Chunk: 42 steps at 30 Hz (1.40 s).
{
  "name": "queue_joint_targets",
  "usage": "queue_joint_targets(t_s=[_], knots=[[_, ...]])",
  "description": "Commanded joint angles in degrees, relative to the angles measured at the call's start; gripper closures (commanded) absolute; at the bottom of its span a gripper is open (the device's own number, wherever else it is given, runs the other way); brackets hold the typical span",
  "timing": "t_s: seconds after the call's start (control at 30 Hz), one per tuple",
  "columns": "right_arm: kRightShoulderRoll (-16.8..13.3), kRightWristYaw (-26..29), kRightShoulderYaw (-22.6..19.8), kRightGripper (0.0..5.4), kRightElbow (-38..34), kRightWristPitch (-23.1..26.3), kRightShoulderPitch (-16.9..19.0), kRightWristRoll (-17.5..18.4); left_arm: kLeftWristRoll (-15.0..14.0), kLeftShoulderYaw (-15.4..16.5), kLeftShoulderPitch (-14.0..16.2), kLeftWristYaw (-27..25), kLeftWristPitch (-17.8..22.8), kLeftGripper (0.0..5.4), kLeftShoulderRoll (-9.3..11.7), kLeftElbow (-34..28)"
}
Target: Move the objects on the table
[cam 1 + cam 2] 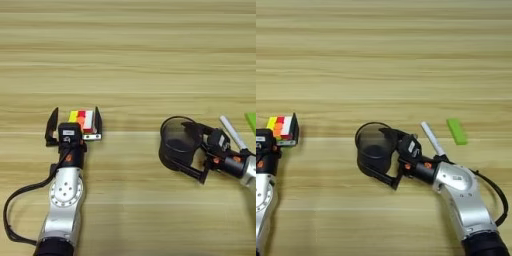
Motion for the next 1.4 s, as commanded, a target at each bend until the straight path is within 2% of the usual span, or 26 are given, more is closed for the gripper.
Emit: queue_joint_targets(t_s=[0.03,0.23,0.63,0.8,1.0,1.17,1.4], knots=[[0.23,-0.16,0.36,0.03,0.66,-0.51,-1.32,-0.66,0.70,-0.08,0.45,0.00,0.93,0.00,0.23,-0.60],[0.89,-0.65,0.61,0.51,0.58,0.08,-1.32,-0.54,0.67,-0.05,0.57,0.00,0.95,0.00,0.23,-0.75],[1.65,-1.50,0.23,0.55,1.29,0.24,-1.93,-0.16,0.64,-0.02,0.20,0.02,0.86,0.00,0.18,-0.22],[1.60,-2.69,-0.90,0.55,-1.72,1.37,-1.69,1.06,0.69,-0.08,0.16,0.07,0.93,0.00,0.10,-0.24],[1.58,-7.35,-5.92,0.55,-5.86,3.78,-2.99,3.99,0.67,-0.13,0.06,0.07,1.08,0.00,0.02,-0.30],[1.08,-14.71,-13.04,0.55,-4.96,4.54,-6.21,5.14,0.68,-0.18,-0.06,0.12,1.02,0.00,-0.07,-0.05],[-1.40,-21.56,-19.54,0.55,-0.48,3.55,-8.53,3.30,0.69,-0.18,0.13,0.15,1.05,0.00,-0.06,-0.34]])
